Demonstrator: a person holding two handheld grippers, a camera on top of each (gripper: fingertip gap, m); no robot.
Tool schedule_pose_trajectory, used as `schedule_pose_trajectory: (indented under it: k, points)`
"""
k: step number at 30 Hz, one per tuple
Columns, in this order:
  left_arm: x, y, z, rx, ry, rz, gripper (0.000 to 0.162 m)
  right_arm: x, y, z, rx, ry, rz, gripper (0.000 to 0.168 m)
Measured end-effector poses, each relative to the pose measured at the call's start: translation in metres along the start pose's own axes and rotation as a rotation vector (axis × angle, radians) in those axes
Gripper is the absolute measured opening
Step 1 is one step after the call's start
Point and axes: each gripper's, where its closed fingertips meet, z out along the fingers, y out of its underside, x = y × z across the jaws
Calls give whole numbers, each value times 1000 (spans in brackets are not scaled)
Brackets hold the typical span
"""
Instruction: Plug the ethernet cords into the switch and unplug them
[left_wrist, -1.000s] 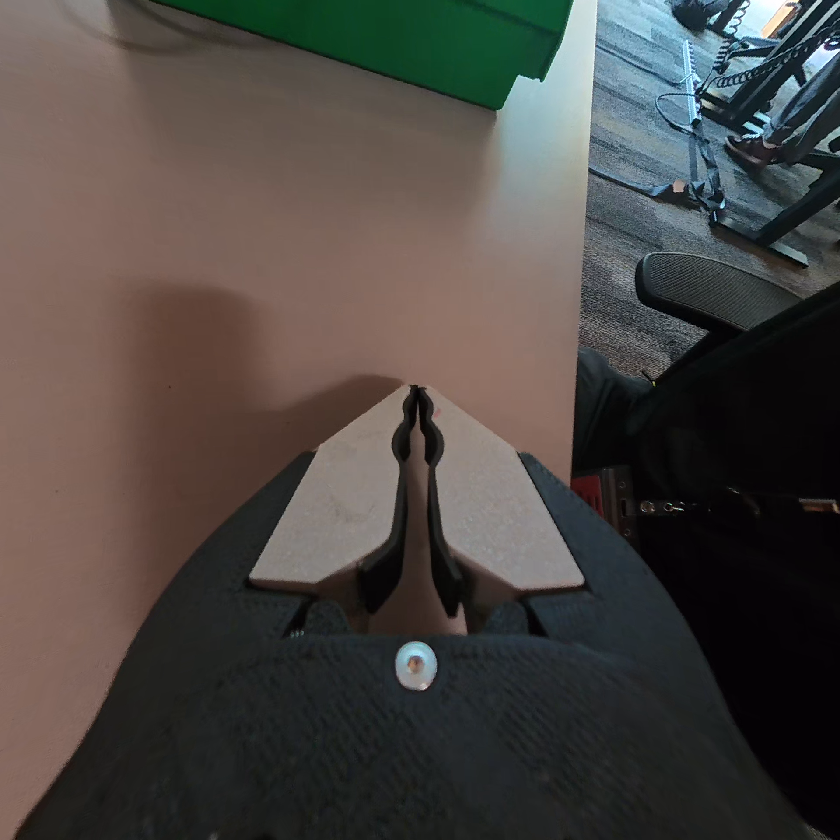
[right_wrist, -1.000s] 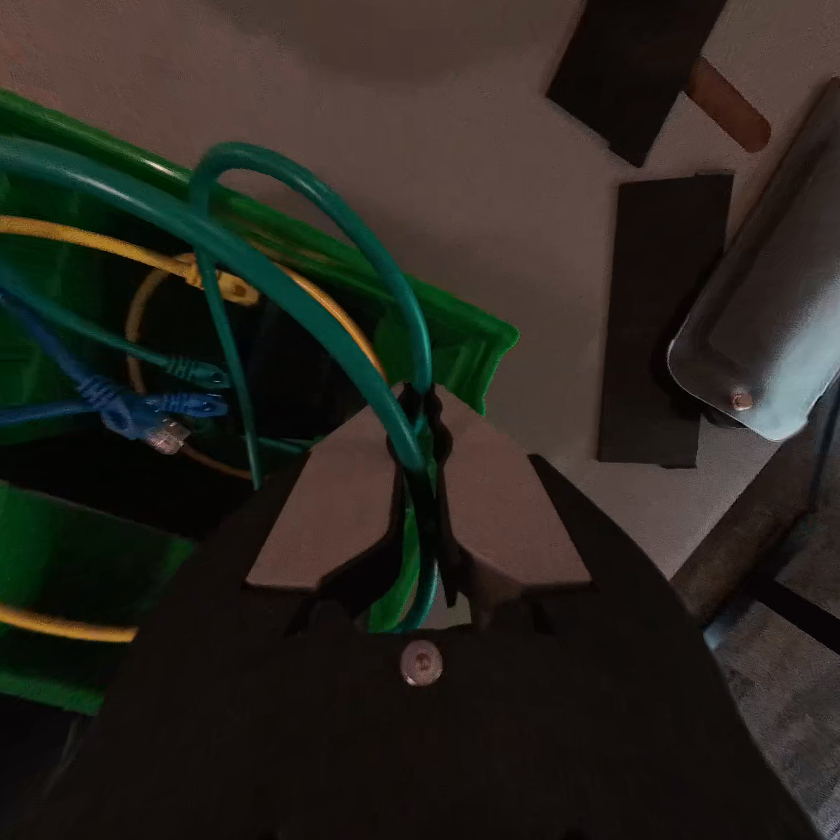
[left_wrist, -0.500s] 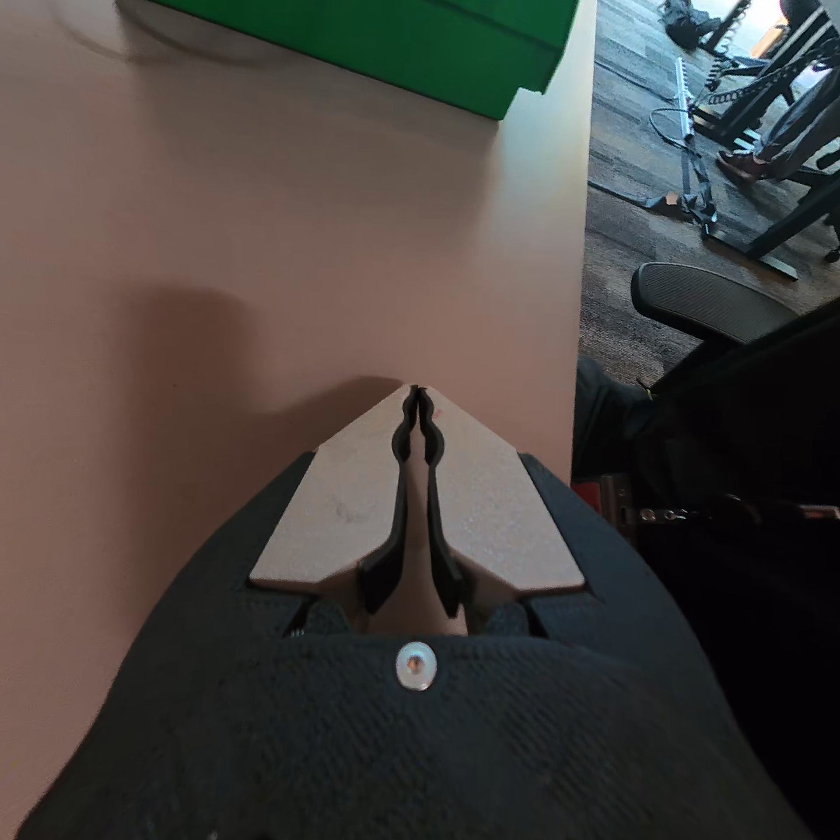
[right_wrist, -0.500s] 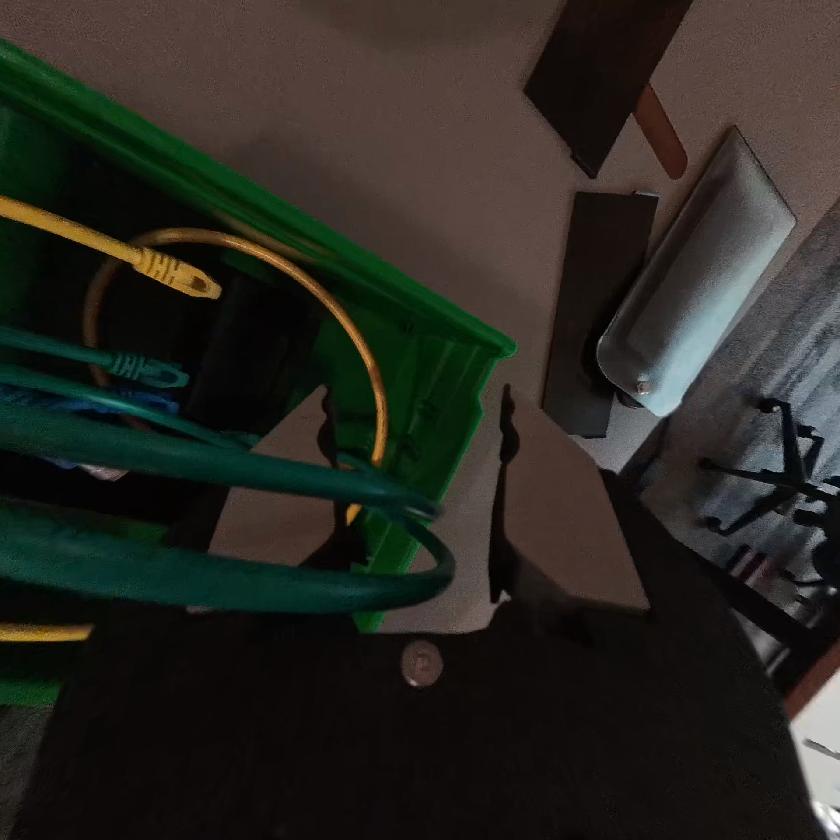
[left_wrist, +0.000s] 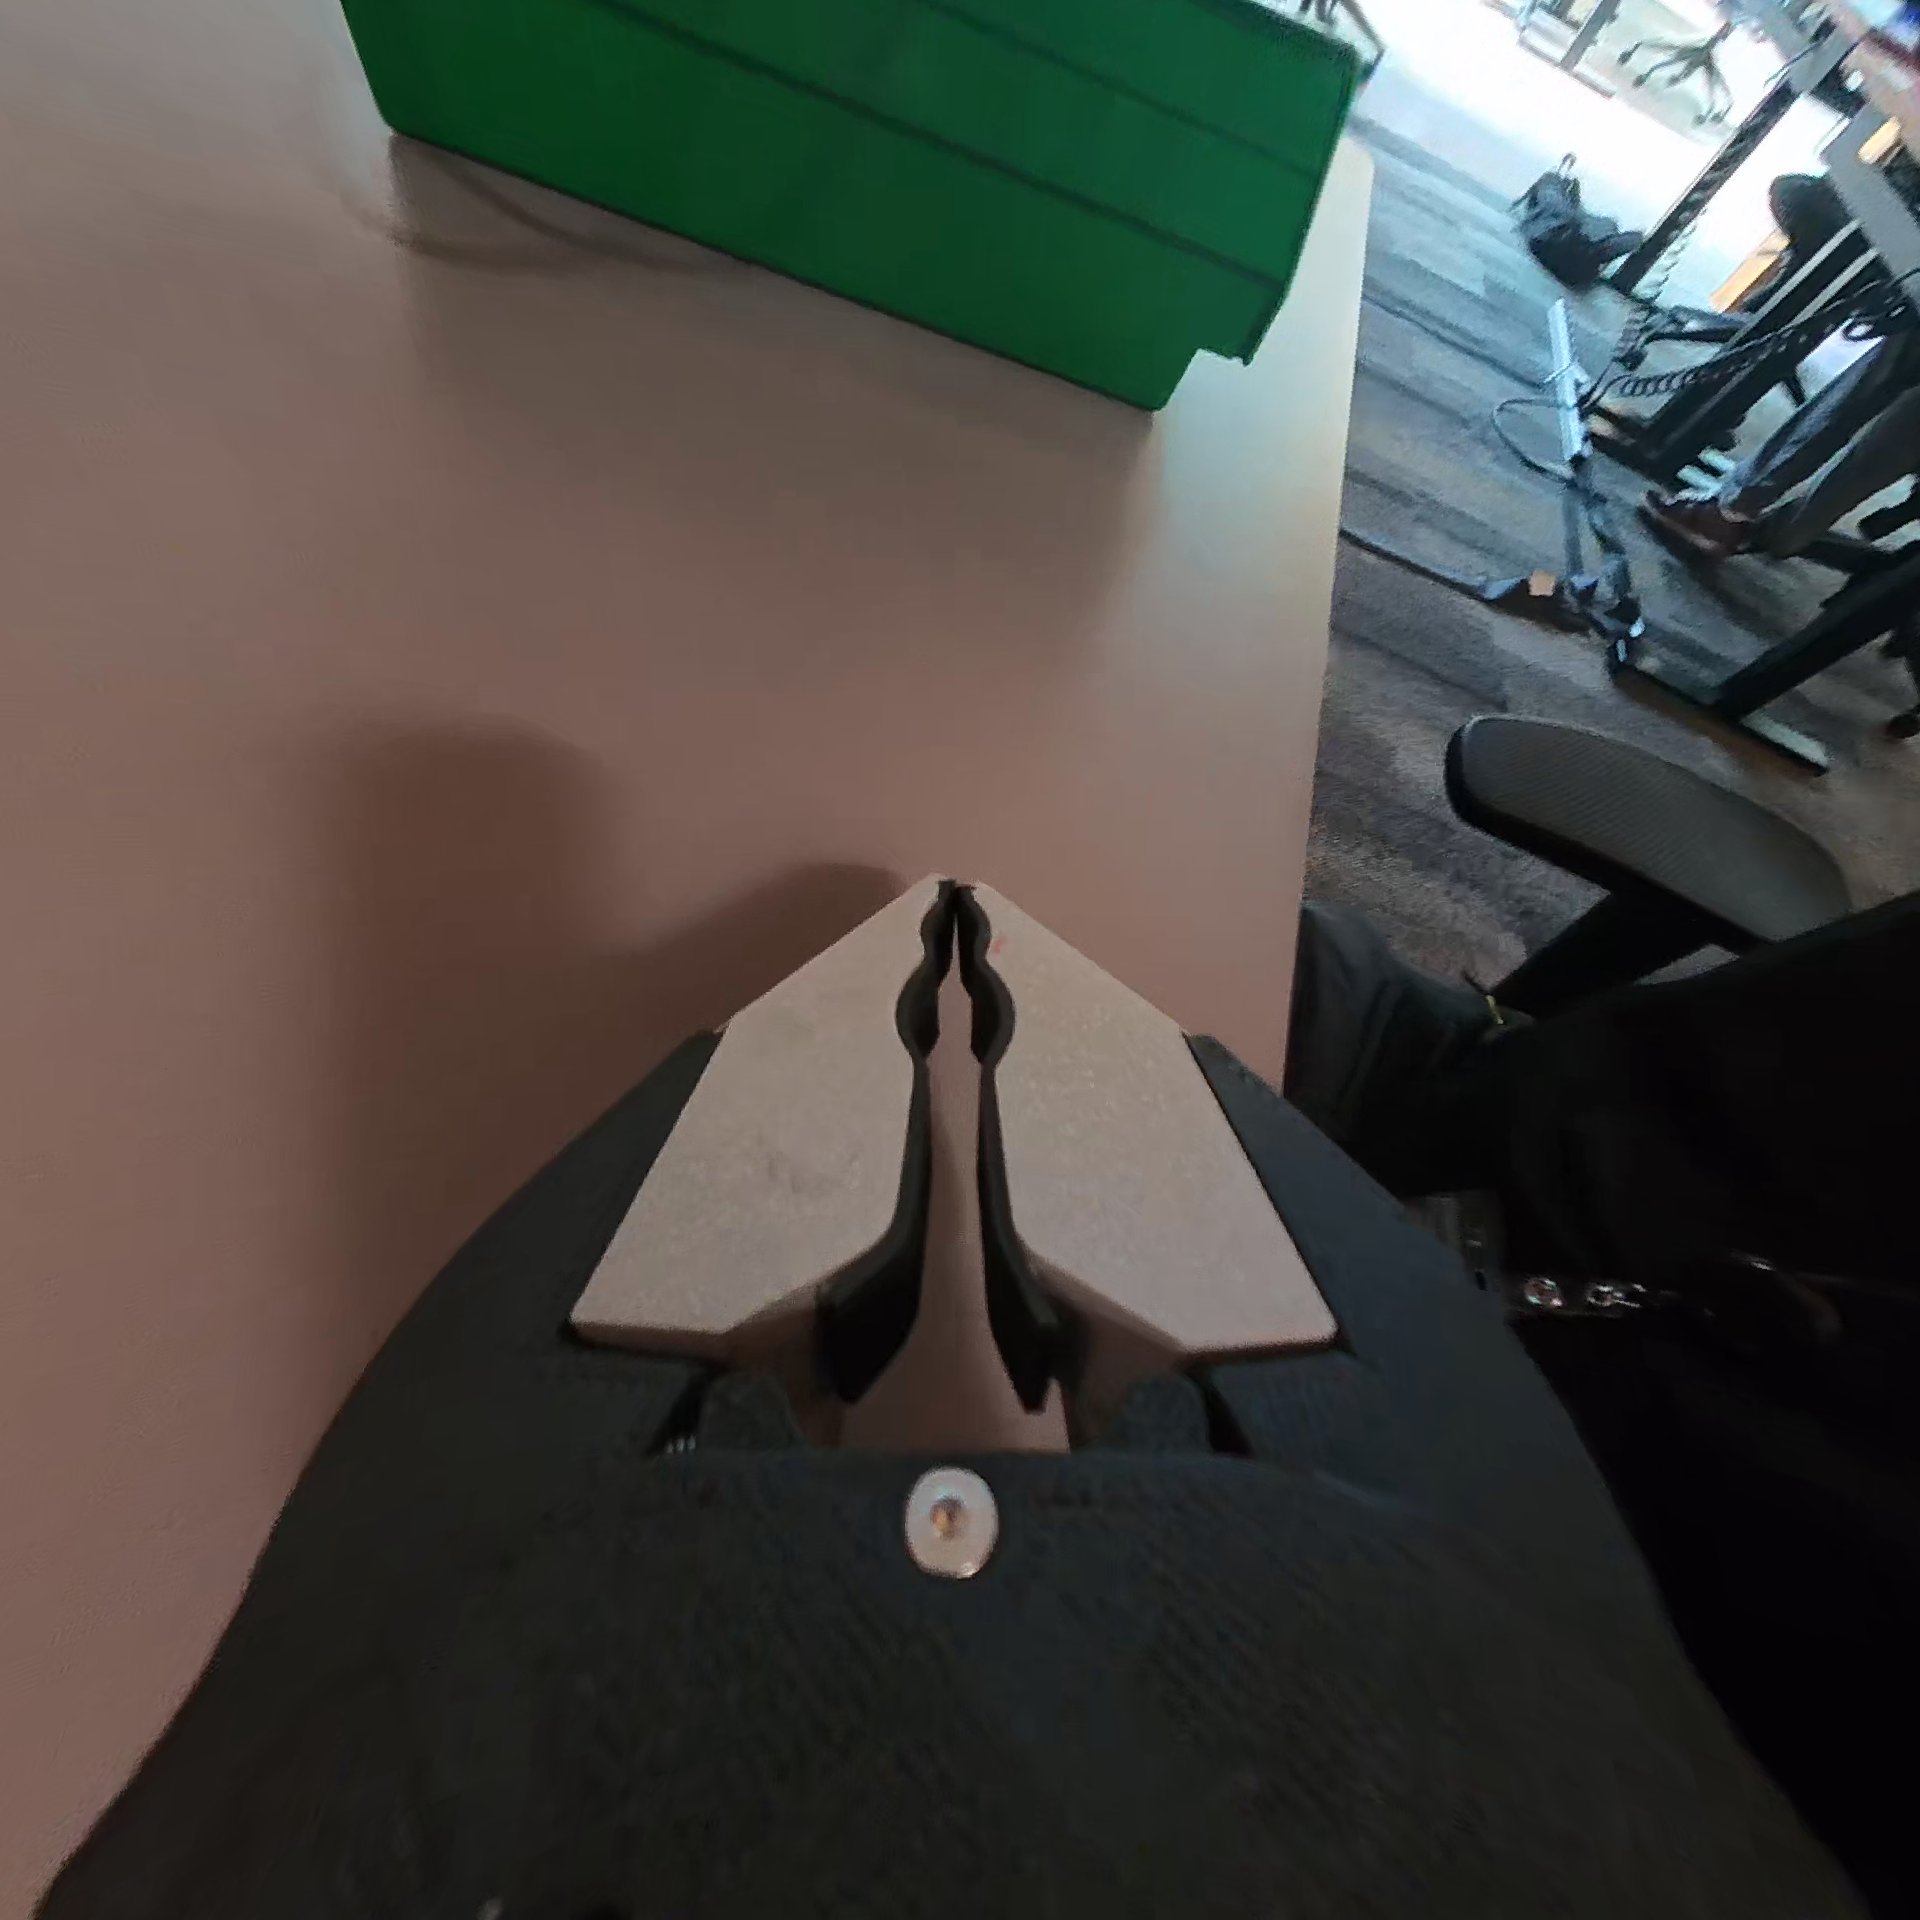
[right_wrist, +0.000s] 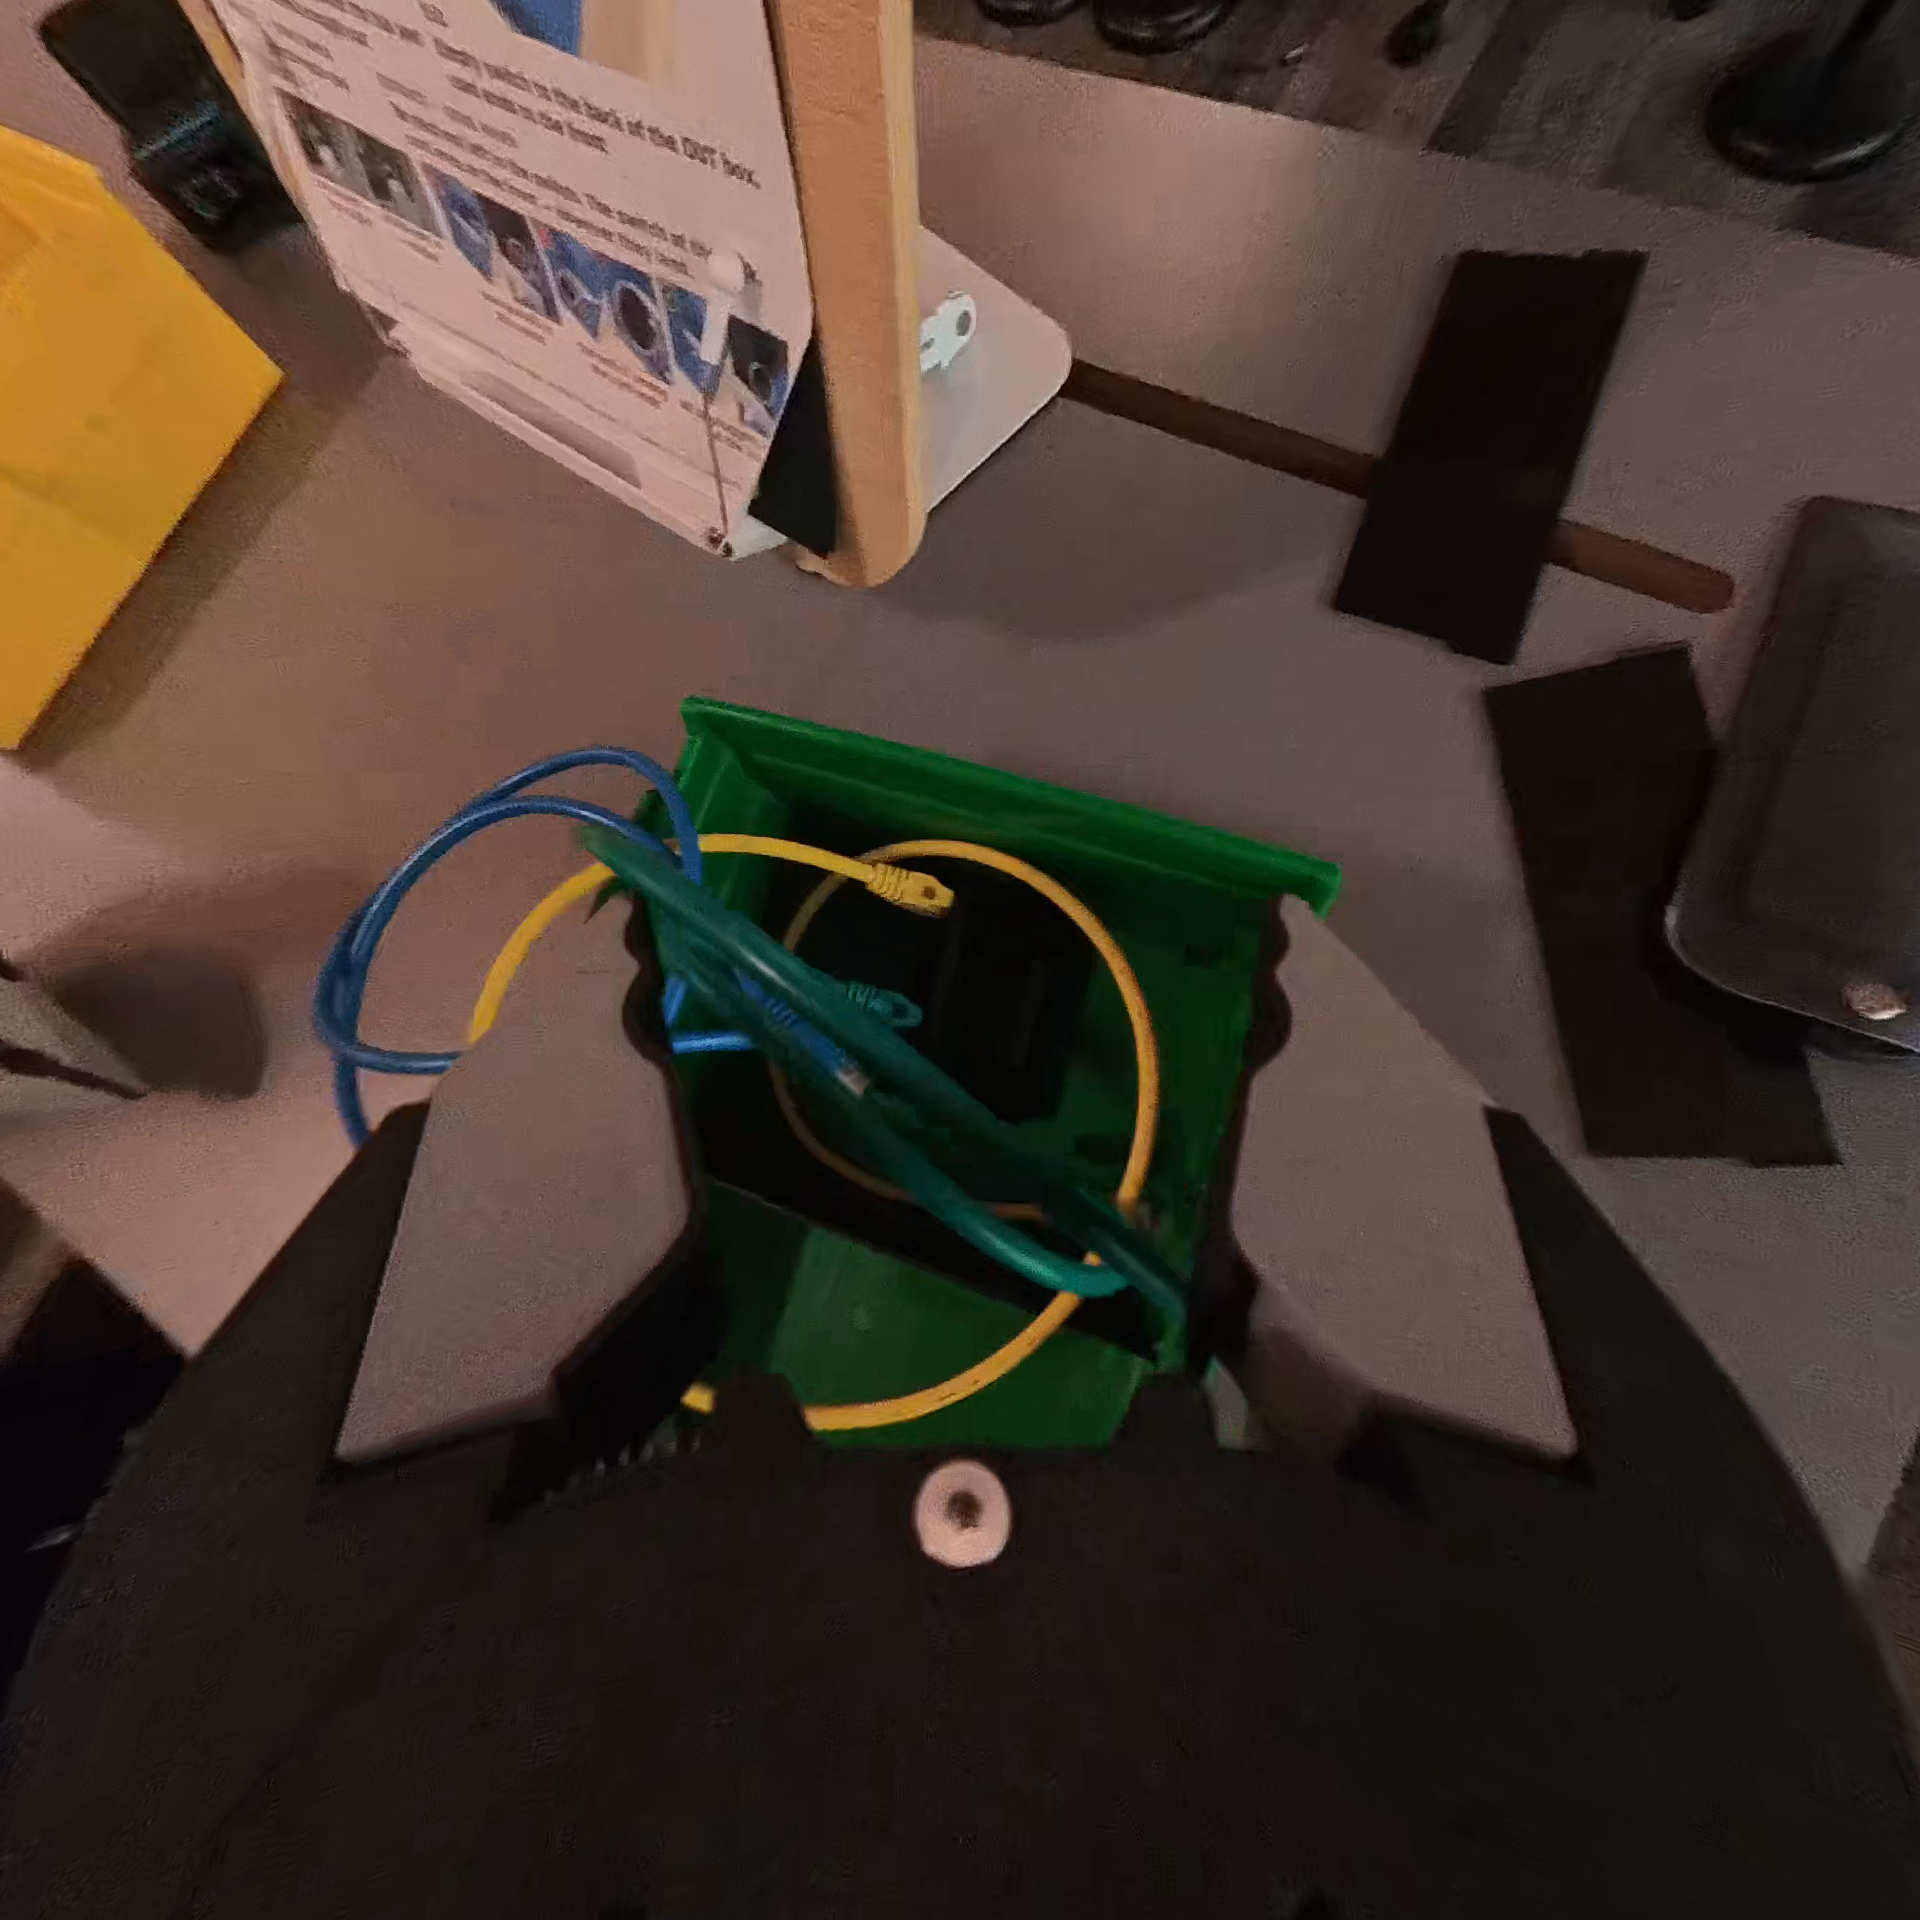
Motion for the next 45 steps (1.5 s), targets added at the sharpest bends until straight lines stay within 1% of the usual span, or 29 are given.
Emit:
schedule_pose_trajectory:
  k: [1,3,5,7,8,10,12,13,15,19,21,23,24,25,26,27,28,29,30,32,33,34,36,38,39,40,41,42,45]
  points:
    - [1,1,1,-9,-9,13,0,3,-6,-3,42,39,-17,113]
    - [5,3,2,-18,-8,27,0,0,-25,-15,181,20,3,111]
    - [8,4,3,-21,0,30,0,-2,-41,-31,319,-40,69,106]
    - [10,3,2,-16,0,36,0,-15,-59,-49,457,-142,93,112]
    - [9,2,2,-12,-10,41,0,-21,-67,-60,516,-173,85,112]
    - [7,-2,-2,-3,-38,45,0,-28,-75,-79,583,-170,55,114]
    - [6,-8,-10,4,-60,41,1,-30,-77,-93,619,-122,7,115]
    - [7,-12,-16,10,-61,41,7,-31,-75,-100,629,-89,-22,116]
    - [13,-22,-29,34,-61,51,12,-35,-67,-113,646,-42,-72,114]
    - [10,-41,-64,82,-156,72,26,-51,-32,-124,652,-63,-73,111]
    - [3,-47,-88,94,-250,82,34,-62,-3,-121,620,-80,-75,112]
    - [-5,-51,-118,97,-363,102,46,-76,27,-118,599,-50,-104,112]
    - [-10,-48,-135,76,-422,103,51,-83,43,-114,584,-27,-119,112]
    - [-15,-39,-152,24,-480,92,51,-92,60,-107,557,-9,-126,111]
    - [-20,-23,-170,-55,-532,69,57,-102,76,-99,533,-1,-128,112]
    - [-26,-6,-188,-124,-592,40,71,-114,91,-90,511,-2,-131,113]
    - [-33,6,-207,-160,-661,13,81,-127,106,-80,485,-2,-138,113]
    - [-40,14,-222,-165,-715,-17,80,-137,119,-70,460,10,-151,112]
    - [-45,17,-232,-144,-740,-55,80,-145,130,-59,439,28,-168,111]
    - [-52,16,-236,-70,-721,-129,80,-156,151,-35,372,64,-193,111]
    - [-58,17,-234,-54,-715,-154,82,-159,160,-23,337,86,-196,111]
    - [-68,21,-232,-57,-739,-166,89,-160,168,-12,303,110,-200,110]
    - [-95,28,-226,-65,-821,-175,83,-157,172,2,282,159,-180,102]
    - [-116,38,-209,-77,-844,-197,79,-152,170,11,285,190,-149,86]
    - [-128,40,-205,-67,-889,-181,73,-151,169,14,286,210,-138,81]
    - [-140,40,-203,-57,-942,-158,62,-147,166,15,289,238,-138,74]
    - [-150,44,-198,-66,-972,-136,56,-145,163,16,294,258,-148,71]
    - [-158,51,-193,-96,-996,-123,49,-146,161,17,299,264,-153,62]
    - [-168,57,-197,-194,-1133,-10,29,-159,165,27,251,229,-185,37]
